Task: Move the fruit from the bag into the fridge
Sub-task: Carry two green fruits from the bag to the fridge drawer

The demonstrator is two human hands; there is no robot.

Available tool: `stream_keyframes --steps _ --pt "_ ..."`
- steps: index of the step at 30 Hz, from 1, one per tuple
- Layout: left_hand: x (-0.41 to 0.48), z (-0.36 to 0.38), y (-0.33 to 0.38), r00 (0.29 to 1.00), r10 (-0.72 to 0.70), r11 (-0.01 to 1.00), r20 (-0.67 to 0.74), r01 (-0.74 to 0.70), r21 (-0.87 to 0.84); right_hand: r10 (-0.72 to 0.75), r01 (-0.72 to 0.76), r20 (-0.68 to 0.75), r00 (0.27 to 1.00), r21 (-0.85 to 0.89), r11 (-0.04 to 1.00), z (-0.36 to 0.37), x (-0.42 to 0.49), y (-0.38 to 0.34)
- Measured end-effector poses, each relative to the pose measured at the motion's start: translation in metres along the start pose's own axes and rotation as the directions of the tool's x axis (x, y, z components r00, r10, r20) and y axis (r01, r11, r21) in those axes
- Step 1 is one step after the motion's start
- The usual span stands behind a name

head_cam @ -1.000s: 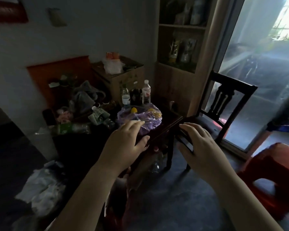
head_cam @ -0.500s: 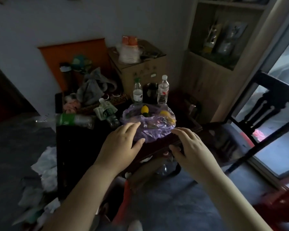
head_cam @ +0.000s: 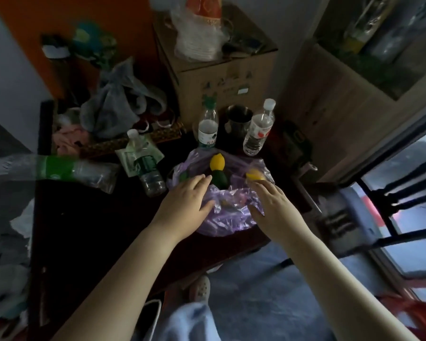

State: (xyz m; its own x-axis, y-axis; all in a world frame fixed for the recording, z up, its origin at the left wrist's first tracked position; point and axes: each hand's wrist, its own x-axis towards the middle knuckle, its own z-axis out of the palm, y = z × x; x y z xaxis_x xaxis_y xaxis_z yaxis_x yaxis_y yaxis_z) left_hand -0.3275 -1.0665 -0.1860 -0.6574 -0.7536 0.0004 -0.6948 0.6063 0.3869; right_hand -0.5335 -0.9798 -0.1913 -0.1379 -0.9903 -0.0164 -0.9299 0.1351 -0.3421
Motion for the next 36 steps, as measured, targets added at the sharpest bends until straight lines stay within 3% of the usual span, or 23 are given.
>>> stream_keyframes --steps 8,10,16,24,33,36 --pt "0.057 0.053 -0.041 0.953 0.032 0.999 0.301 -0.042 0.028 -0.117 0.123 0.238 0.964 -0.008 0.992 0.053 0.069 0.04" --pt "0.06 0.061 -0.042 0.968 0.044 0.999 0.246 -0.041 -0.014 -0.113 0.129 0.266 0.957 -0.042 0.991 0.06 0.076 0.047" --pt "0.047 0.072 -0.037 0.984 0.137 0.988 0.112 -0.127 -0.091 -0.128 0.139 0.159 0.979 -0.06 0.988 0.055 0.073 0.056" --pt "0.021 0.082 -0.027 0.99 0.125 0.985 0.073 -0.115 -0.125 -0.228 0.233 0.168 0.959 -0.009 0.973 0.045 0.026 0.067" --pt "0.01 0.109 -0.033 0.988 0.098 0.987 0.121 -0.08 -0.141 -0.046 0.039 0.287 0.957 0.03 0.999 0.083 -0.018 0.073" --pt "0.01 0.114 -0.037 0.984 0.076 0.986 0.159 -0.05 -0.162 -0.021 0.014 0.26 0.965 0.03 0.999 0.079 -0.008 0.064"
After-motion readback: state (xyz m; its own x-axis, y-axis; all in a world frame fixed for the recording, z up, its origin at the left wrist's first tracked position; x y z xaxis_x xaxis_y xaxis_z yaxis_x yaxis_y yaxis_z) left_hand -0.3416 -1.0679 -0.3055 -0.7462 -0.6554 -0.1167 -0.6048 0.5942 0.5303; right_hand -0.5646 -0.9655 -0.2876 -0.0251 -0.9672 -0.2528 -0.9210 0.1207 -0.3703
